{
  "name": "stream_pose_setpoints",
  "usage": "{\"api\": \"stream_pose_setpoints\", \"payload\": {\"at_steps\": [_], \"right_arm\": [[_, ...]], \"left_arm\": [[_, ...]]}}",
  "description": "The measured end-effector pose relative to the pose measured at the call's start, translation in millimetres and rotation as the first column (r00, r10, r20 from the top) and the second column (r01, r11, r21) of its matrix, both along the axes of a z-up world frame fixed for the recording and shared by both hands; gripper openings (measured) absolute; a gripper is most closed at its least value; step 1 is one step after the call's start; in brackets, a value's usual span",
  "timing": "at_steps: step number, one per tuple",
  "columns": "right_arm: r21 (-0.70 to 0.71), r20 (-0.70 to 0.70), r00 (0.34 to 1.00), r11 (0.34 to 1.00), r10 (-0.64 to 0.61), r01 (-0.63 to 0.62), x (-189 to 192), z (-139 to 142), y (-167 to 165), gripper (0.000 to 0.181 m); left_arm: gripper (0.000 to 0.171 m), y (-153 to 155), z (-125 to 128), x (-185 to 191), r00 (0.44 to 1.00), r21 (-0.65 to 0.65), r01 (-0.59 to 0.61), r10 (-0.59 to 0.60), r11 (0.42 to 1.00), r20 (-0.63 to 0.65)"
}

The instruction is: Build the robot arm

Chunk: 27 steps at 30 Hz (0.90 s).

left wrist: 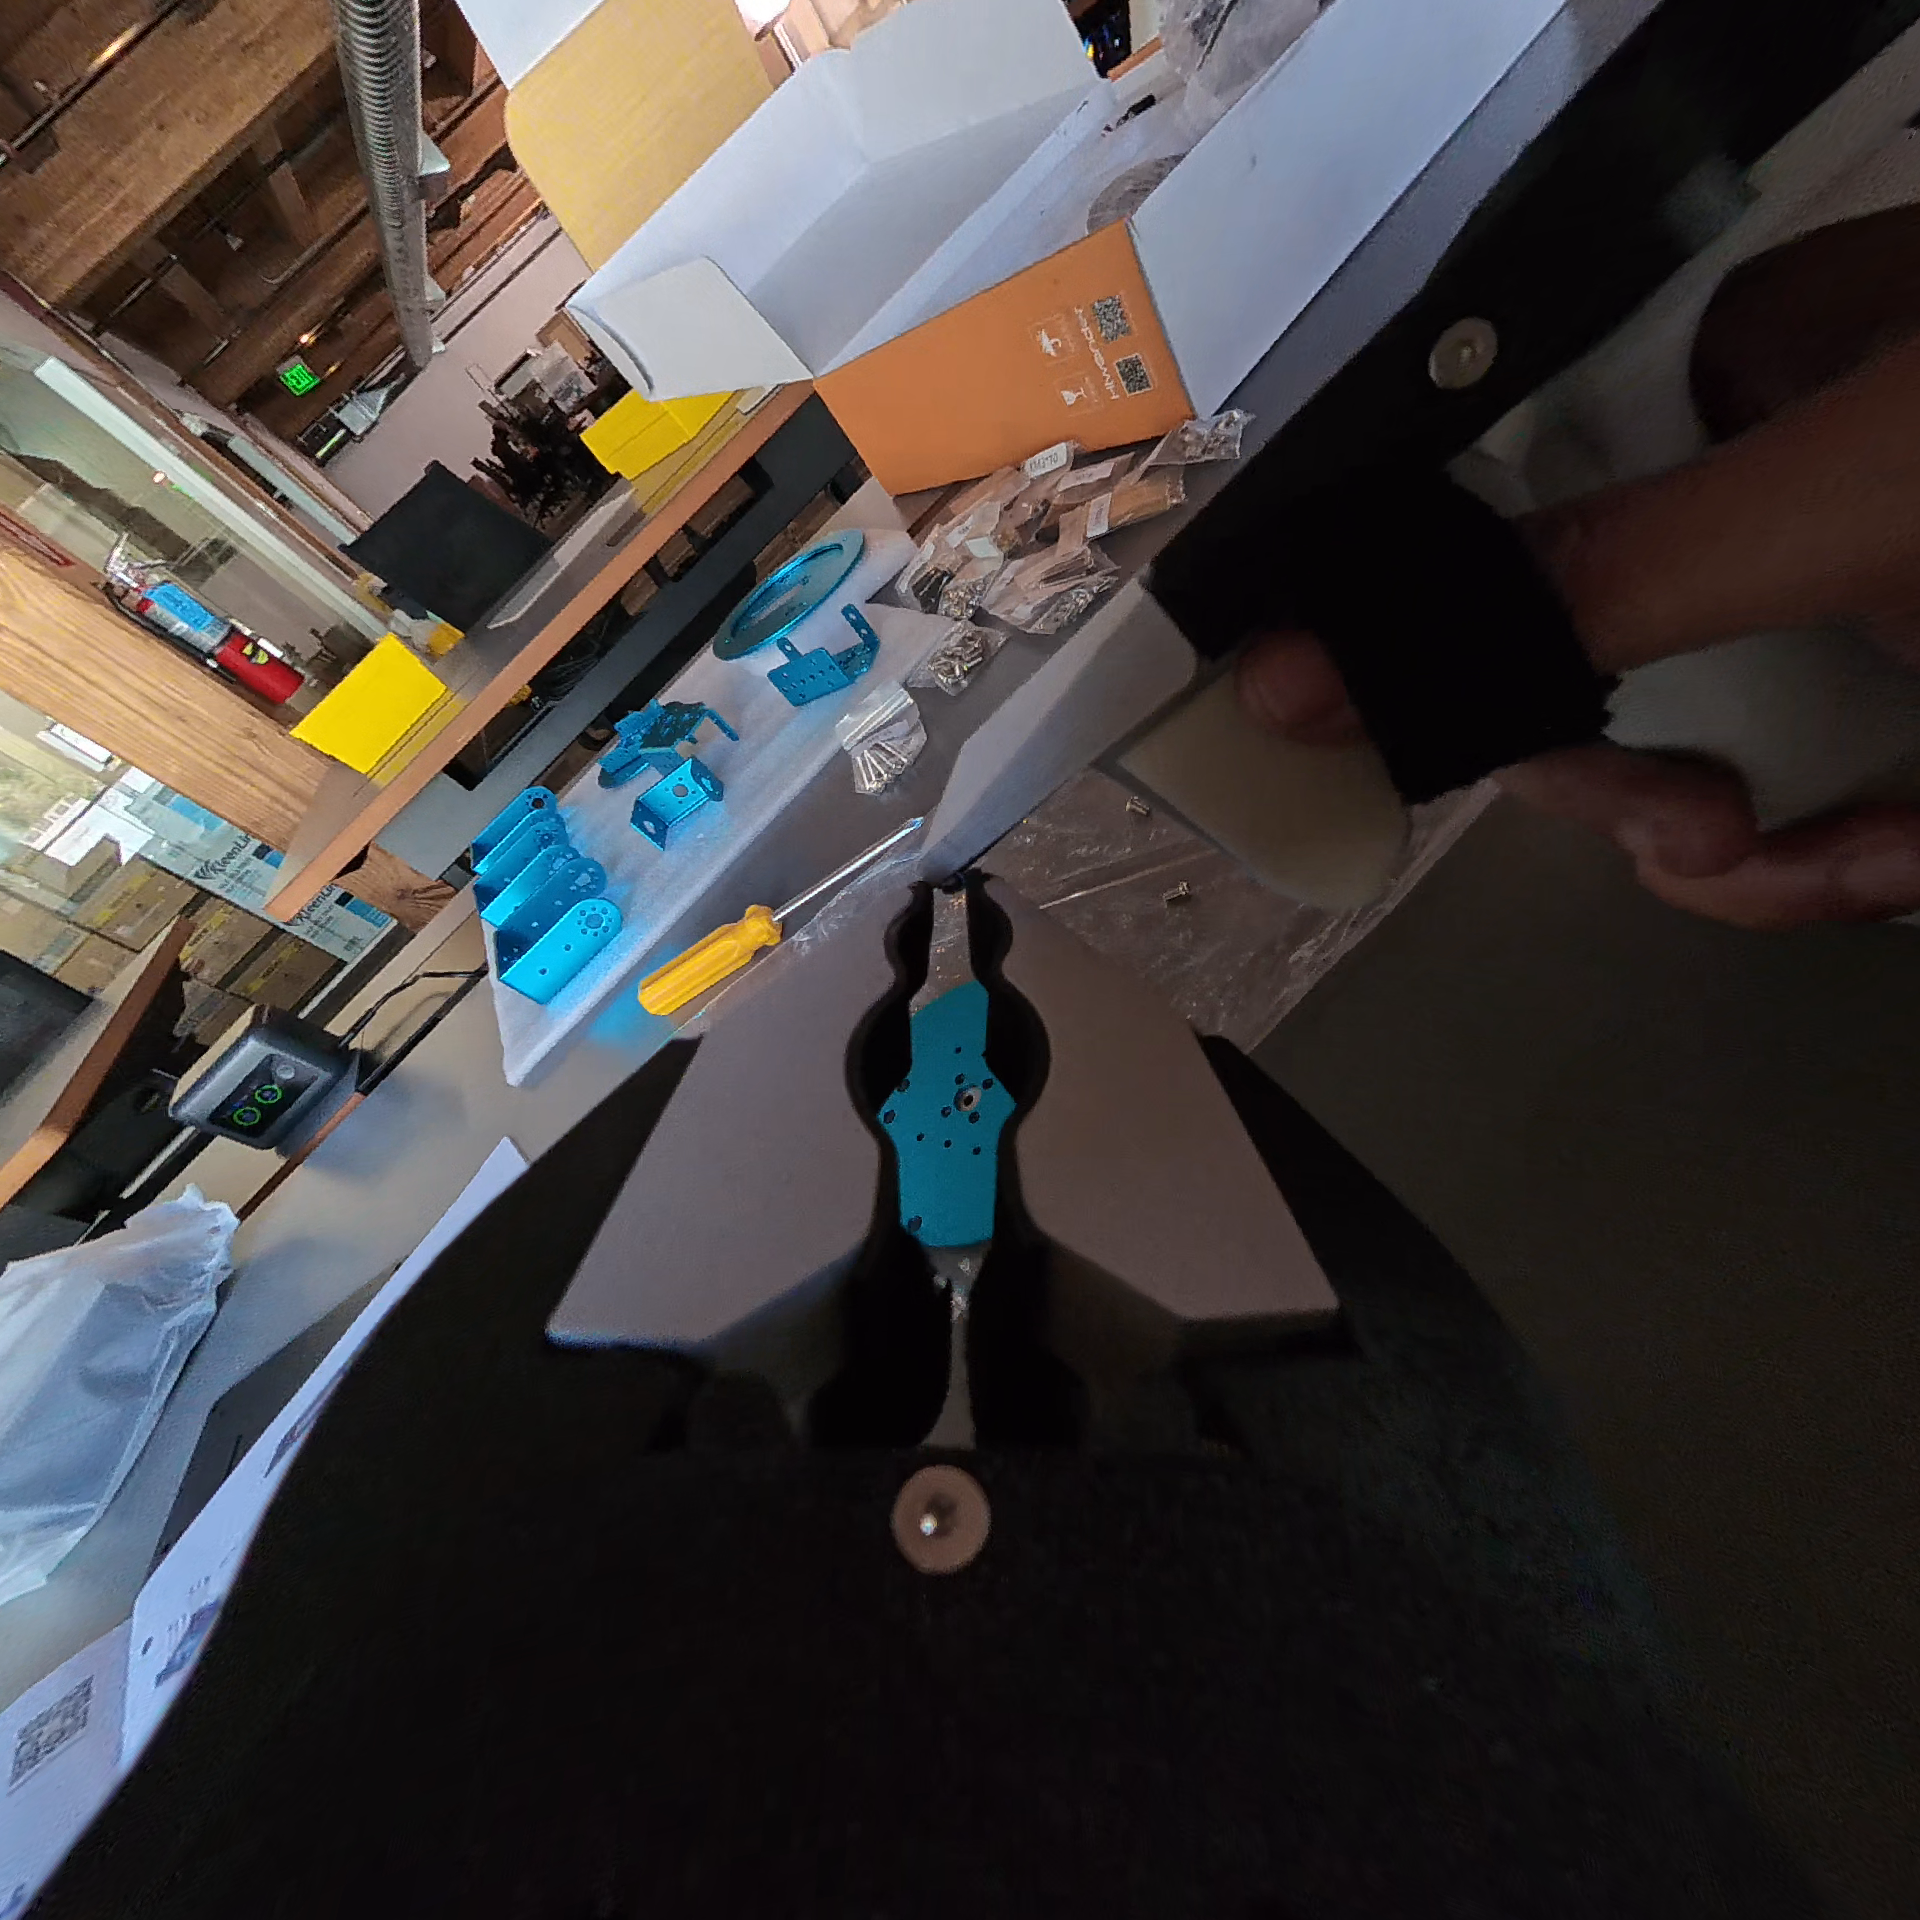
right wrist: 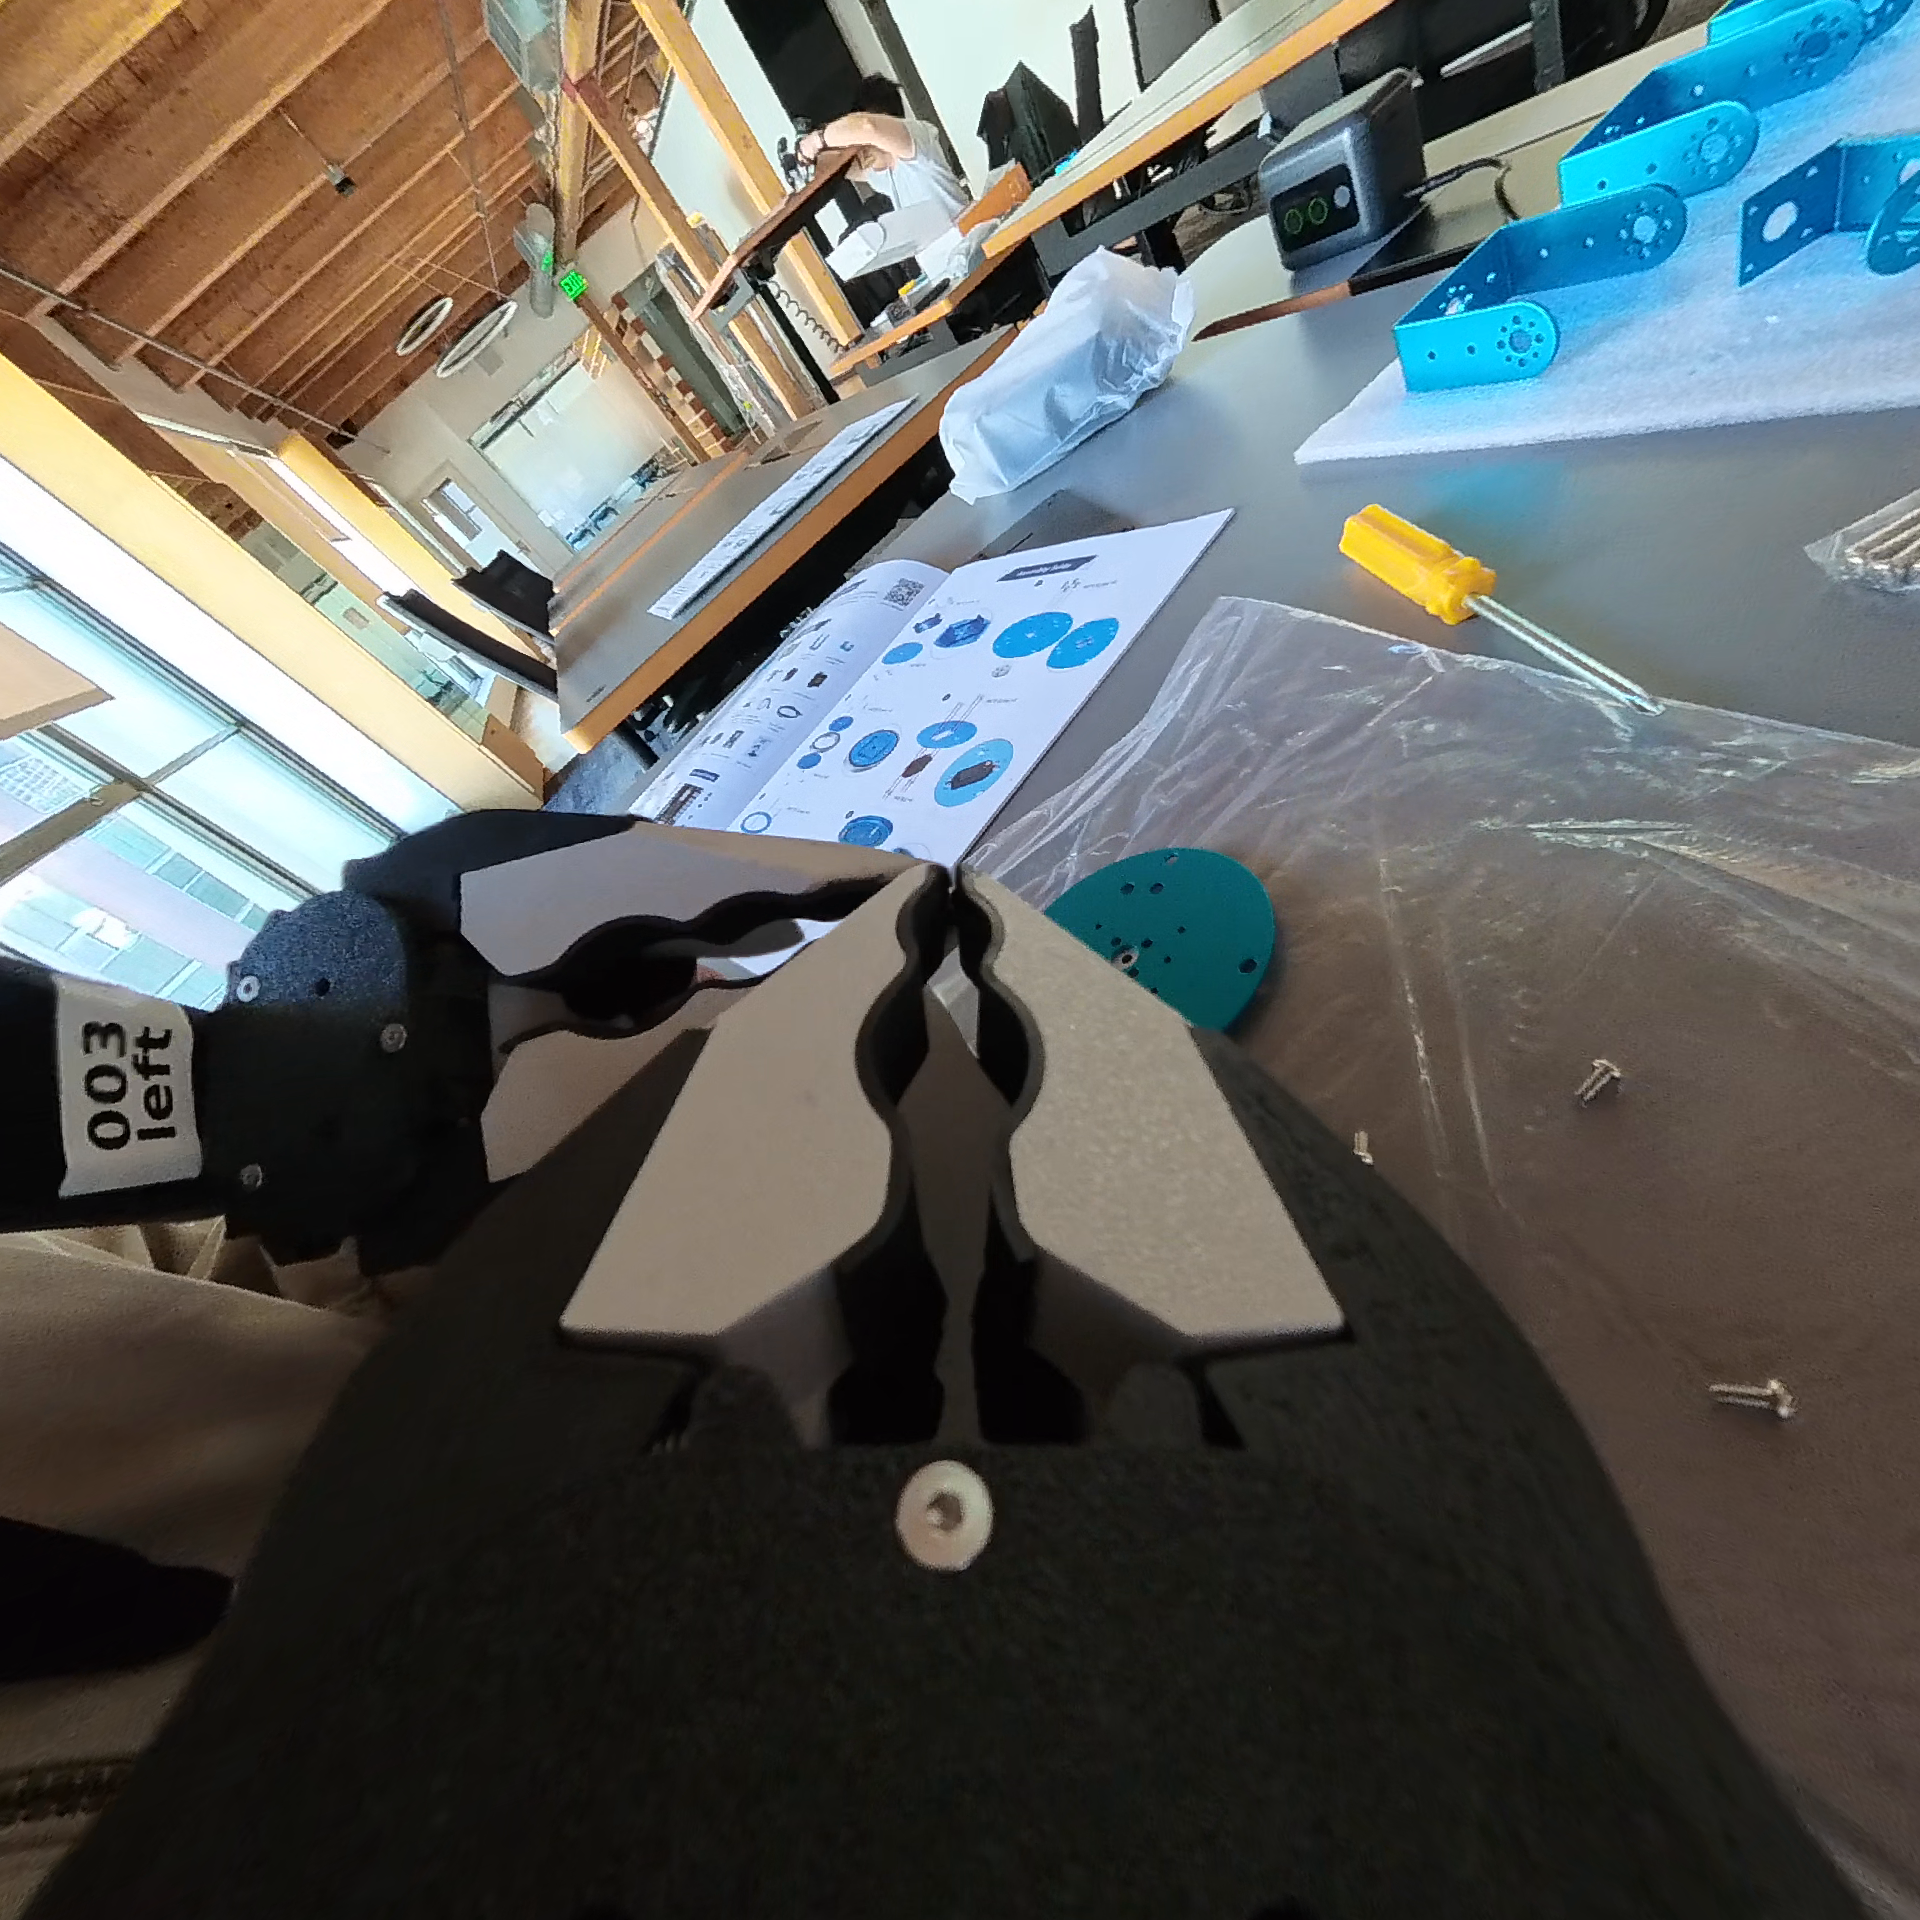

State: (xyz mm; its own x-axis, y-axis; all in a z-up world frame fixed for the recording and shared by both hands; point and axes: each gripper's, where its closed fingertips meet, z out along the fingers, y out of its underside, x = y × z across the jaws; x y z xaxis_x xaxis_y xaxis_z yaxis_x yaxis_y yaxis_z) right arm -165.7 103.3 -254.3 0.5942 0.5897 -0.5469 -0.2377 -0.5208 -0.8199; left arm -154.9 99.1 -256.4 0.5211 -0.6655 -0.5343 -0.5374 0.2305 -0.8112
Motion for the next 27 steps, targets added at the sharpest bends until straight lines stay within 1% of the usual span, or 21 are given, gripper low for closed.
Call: {"api": "stream_pose_setpoints", "payload": {"at_steps": [4, 8, 12, 15, 20, 23, 27], "right_arm": [[0.007, 0.032, 0.999, 1.000, -0.018, 0.017, 0.1, -2.5, 2.2, 0.000], [0.041, 0.069, 0.996, 0.998, -0.053, 0.050, 1.3, -1.3, 3.9, 0.000], [0.043, 0.068, 0.995, 0.997, -0.068, 0.066, 2.2, 0.2, 5.4, 0.000], [0.049, 0.079, 0.994, 0.996, -0.077, 0.074, 2.7, -0.7, 6.3, 0.000], [0.049, 0.085, 0.995, 0.997, -0.060, 0.056, 3.0, -0.7, 5.2, 0.000], [0.034, 0.116, 0.993, 0.999, -0.017, 0.013, 2.9, -3.2, 4.5, 0.000], [0.009, 0.132, 0.988, 0.997, 0.074, -0.076, 4.0, -4.2, 1.6, 0.001]], "left_arm": [[0.006, 2.3, -2.5, 0.0, 0.999, -0.002, -0.038, 0.038, 0.999, -0.011], [0.006, 3.7, -1.2, 0.8, 0.998, -0.025, -0.065, 0.065, 0.998, 0.015], [0.004, 4.1, -0.3, 1.8, 0.996, -0.054, -0.073, 0.075, 0.996, 0.044], [0.004, 4.7, -1.0, 2.2, 0.996, -0.052, -0.084, 0.086, 0.995, 0.038], [0.004, 4.0, -1.9, 2.1, 0.995, 0.029, -0.097, 0.097, 0.995, -0.026], [0.001, 3.4, -4.8, 1.8, 0.991, 0.085, -0.096, 0.103, 0.992, -0.082], [0.000, 0.4, -6.1, 3.9, 0.995, 0.068, -0.061, 0.066, 0.996, -0.076]]}}
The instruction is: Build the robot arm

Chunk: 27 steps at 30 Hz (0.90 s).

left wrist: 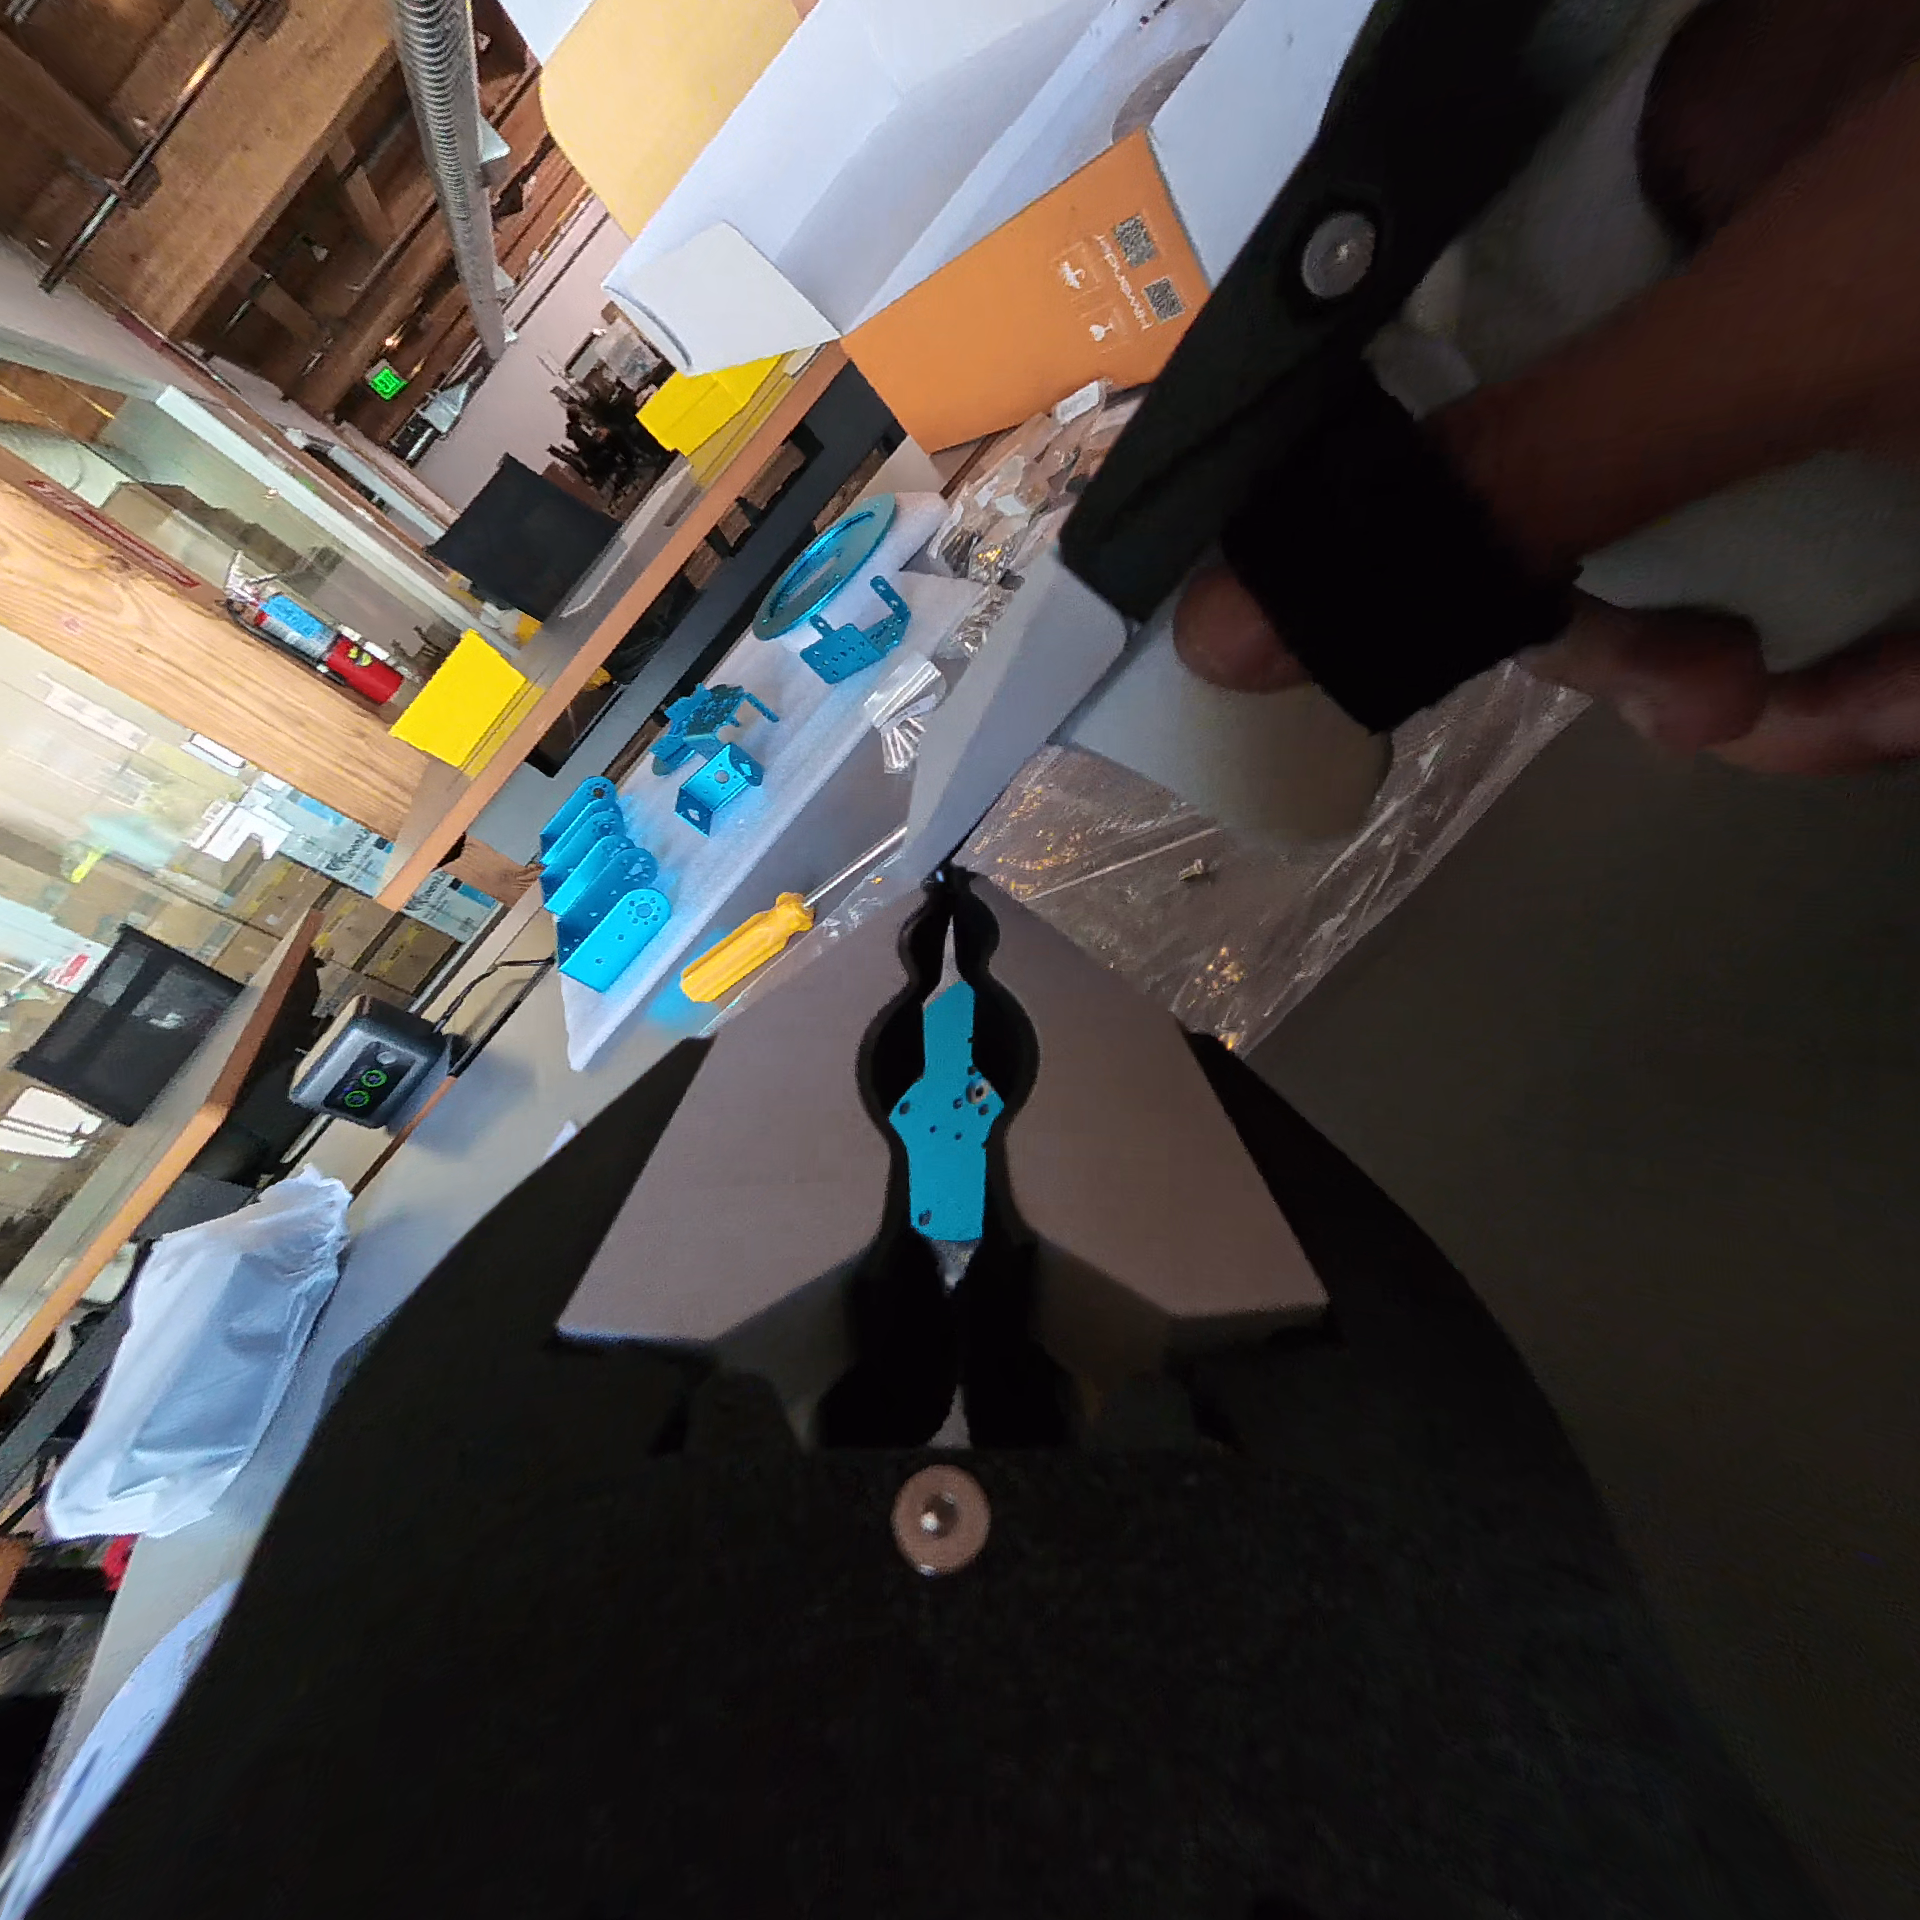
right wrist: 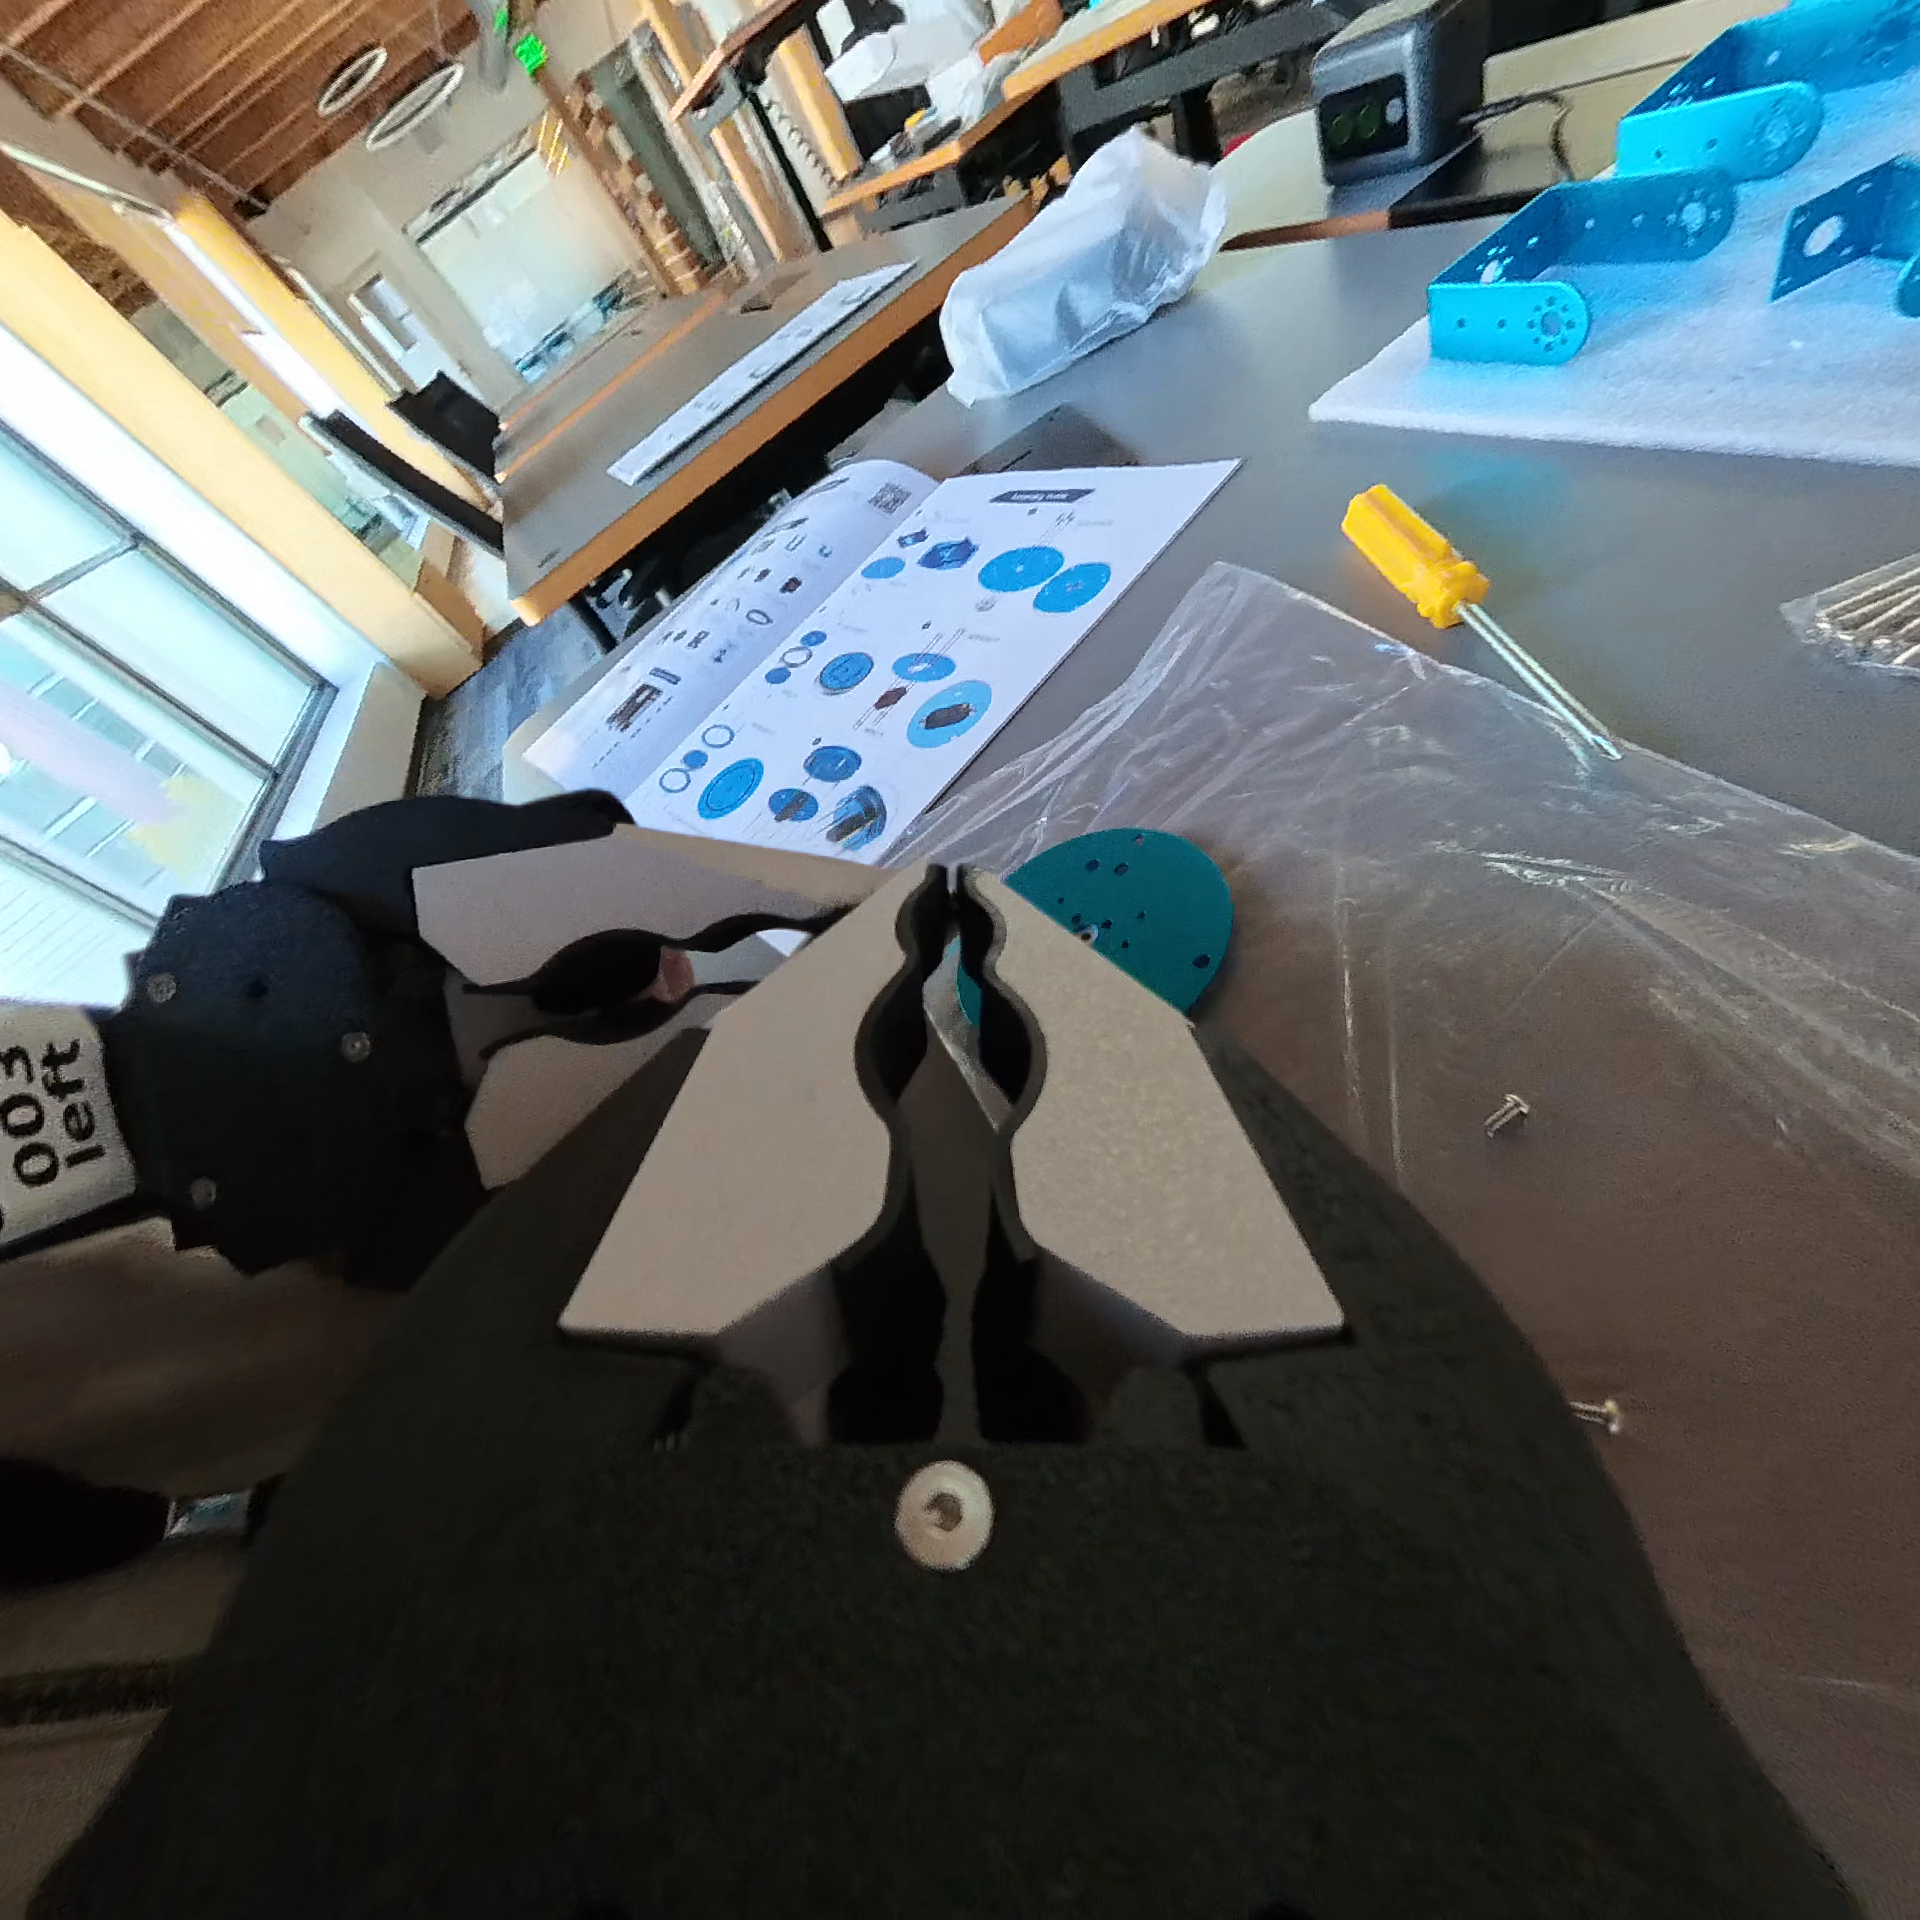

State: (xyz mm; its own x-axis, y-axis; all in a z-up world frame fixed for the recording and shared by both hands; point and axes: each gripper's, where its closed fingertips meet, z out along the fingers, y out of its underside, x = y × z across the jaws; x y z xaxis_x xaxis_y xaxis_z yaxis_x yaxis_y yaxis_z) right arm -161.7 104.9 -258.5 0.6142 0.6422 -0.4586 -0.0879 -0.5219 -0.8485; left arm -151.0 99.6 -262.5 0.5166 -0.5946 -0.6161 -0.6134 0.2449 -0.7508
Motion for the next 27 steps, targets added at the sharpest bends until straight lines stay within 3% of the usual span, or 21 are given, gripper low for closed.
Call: {"api": "stream_pose_setpoints", "payload": {"at_steps": [10, 27], "right_arm": [[-0.042, -0.091, 0.993, 0.996, 0.073, -0.077, 6, 0, -3, 0.001], [-0.062, -0.077, 0.995, 0.996, 0.062, -0.067, 11, -9, 0, 0.000]], "left_arm": [[0.000, -7, 0, 7, 0.994, -0.032, 0.105, -0.104, 0.994, 0.025], [0.002, -7, -7, 10, 0.995, -0.059, 0.095, -0.094, 0.994, 0.024]]}}
